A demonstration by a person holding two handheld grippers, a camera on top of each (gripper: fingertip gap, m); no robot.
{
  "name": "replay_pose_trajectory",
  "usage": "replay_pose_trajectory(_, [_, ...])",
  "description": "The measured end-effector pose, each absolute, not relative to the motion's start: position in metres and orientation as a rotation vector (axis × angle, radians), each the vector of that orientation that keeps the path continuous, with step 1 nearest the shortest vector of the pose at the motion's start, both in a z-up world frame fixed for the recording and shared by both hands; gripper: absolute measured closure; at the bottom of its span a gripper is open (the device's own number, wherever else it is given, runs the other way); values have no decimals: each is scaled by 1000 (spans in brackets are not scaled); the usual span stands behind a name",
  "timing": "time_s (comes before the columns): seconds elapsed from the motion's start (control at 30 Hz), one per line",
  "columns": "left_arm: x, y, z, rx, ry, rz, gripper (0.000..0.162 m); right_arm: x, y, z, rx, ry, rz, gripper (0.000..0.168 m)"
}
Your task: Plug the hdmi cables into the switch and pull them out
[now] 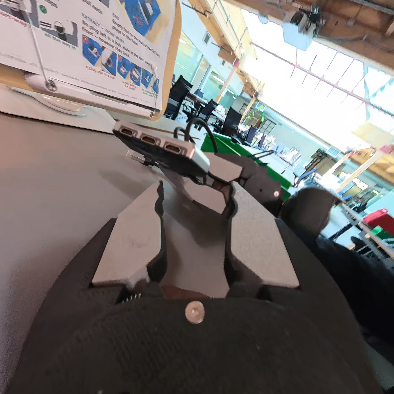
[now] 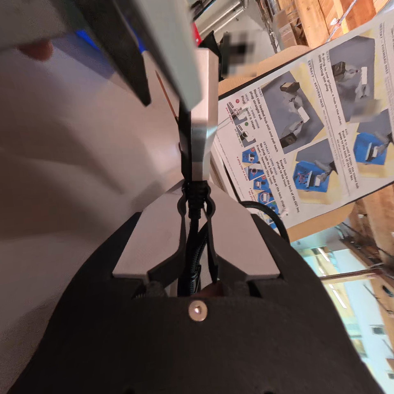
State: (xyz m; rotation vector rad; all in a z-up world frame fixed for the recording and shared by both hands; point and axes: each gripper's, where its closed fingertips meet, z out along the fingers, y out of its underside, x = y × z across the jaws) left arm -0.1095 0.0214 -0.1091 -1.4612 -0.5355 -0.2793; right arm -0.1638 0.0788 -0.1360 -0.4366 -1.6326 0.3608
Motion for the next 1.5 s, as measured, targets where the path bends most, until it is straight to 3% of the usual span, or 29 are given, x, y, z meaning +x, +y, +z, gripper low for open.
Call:
replay_pose_trajectory(0.23, [-125, 15, -112, -1427, -619, -275, 102, -161, 67, -133, -248, -1576, 187, 157])
replay_pose_trajectory(0.33, [-125, 18, -117, -1445, -635, -285, 92, -158, 55, -134, -153, -1549, 115, 157])
replay_pose_trajectory(0.47, [-131, 11, -120, -1459, -631, -292, 118, -156, 50, -129, -148, -1517, 125, 155])
replay_pose_trajectory(0.6, [-140, 1, -114, -1467, -594, -108, 143, -153, 40, -144, -217, -1654, 356, 141])
replay_pose_trajectory(0.67, [-147, -6, -107, -1488, -553, 60, 143, -144, 28, -152, -253, -1775, 561, 131])
replay_pose_trajectory(0.77, [-143, -10, -91, -1526, -395, 253, 145, -129, 27, -137, -363, -1838, 862, 130])
replay_pose_trajectory(1.0, [-103, 10, -72, -1731, 296, 825, 144, -97, 34, -83, -503, -1839, 1519, 135])
replay_pose_trajectory(1.1, [-94, 10, -66, -1755, 507, 956, 143, -93, 41, -79, -449, -1831, 1482, 152])
replay_pose_trajectory(1.23, [-90, 2, -71, -1777, 690, 988, 144, -92, 38, -90, -336, -1846, 1270, 163])
replay_pose_trajectory(1.5, [-83, -13, -82, -1774, 783, 944, 144, -88, 35, -86, -305, -1835, 1260, 128])
